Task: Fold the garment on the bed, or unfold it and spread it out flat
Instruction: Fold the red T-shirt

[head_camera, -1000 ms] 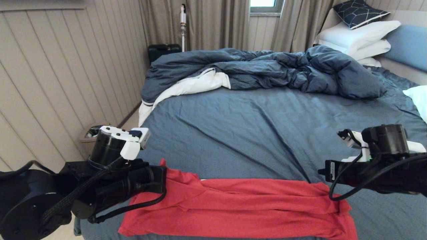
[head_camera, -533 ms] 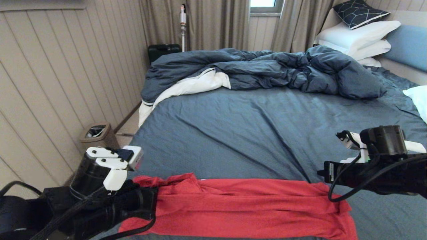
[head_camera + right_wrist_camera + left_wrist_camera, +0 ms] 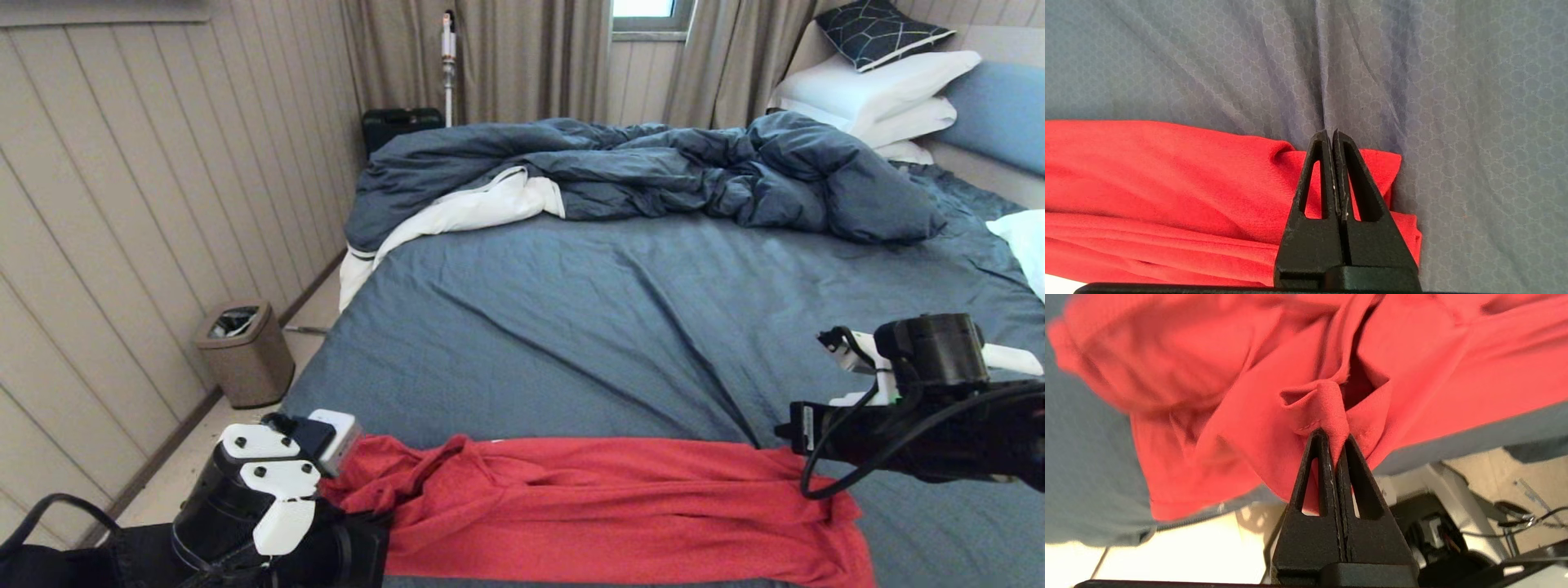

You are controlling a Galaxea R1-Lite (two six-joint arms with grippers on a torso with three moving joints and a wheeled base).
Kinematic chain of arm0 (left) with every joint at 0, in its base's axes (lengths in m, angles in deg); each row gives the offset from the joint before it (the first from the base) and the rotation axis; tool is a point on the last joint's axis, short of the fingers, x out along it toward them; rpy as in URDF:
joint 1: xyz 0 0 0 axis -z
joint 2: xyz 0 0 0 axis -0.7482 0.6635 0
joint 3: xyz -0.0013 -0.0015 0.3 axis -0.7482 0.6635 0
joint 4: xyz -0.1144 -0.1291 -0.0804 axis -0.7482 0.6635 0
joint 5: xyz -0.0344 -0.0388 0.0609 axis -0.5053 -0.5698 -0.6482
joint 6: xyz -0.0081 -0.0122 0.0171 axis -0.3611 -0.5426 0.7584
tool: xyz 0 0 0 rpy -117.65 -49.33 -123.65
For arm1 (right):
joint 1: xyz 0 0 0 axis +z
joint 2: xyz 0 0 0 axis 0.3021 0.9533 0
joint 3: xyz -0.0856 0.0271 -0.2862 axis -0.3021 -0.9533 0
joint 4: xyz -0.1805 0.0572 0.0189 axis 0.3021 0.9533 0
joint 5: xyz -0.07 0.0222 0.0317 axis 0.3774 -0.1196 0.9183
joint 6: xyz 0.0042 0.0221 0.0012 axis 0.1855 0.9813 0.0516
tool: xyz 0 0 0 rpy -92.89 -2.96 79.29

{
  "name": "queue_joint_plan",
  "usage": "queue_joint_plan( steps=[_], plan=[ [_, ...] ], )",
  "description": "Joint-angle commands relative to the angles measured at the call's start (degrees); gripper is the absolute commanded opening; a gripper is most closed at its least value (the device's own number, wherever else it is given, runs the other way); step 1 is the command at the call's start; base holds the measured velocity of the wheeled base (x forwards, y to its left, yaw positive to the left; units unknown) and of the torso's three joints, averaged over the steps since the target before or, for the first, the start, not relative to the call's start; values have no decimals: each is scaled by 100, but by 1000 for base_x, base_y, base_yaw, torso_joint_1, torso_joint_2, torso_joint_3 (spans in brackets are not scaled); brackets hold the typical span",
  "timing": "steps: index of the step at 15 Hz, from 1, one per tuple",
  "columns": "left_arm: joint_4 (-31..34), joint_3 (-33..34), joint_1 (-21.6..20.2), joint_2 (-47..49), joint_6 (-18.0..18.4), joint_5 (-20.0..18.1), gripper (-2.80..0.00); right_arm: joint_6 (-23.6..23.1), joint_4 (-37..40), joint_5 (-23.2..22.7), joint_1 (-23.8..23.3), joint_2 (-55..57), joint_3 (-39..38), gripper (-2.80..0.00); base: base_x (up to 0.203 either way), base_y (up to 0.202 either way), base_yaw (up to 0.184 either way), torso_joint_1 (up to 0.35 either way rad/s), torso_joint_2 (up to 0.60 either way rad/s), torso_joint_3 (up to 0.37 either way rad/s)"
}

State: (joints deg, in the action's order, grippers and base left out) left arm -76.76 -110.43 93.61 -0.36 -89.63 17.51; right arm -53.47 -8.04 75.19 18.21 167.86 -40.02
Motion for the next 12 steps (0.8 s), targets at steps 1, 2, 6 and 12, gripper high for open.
queue_joint_plan(
  steps=[1,2,6,12],
  plan=[
    [-12,45,18,61,-20,12,-280,5,-11,-6,8,52,-2,-280,0,0,0,0,0,0],
    [-12,16,18,91,-20,18,-280,5,-11,-6,1,68,-2,-280,0,0,0,0,0,0],
    [-39,-219,-28,147,-17,72,0,5,-11,-6,-1,75,8,-280,0,0,0,0,0,0],
    [43,-313,-169,-411,7,74,0,5,-11,-6,4,105,55,-280,0,0,0,0,0,0]
  ],
)
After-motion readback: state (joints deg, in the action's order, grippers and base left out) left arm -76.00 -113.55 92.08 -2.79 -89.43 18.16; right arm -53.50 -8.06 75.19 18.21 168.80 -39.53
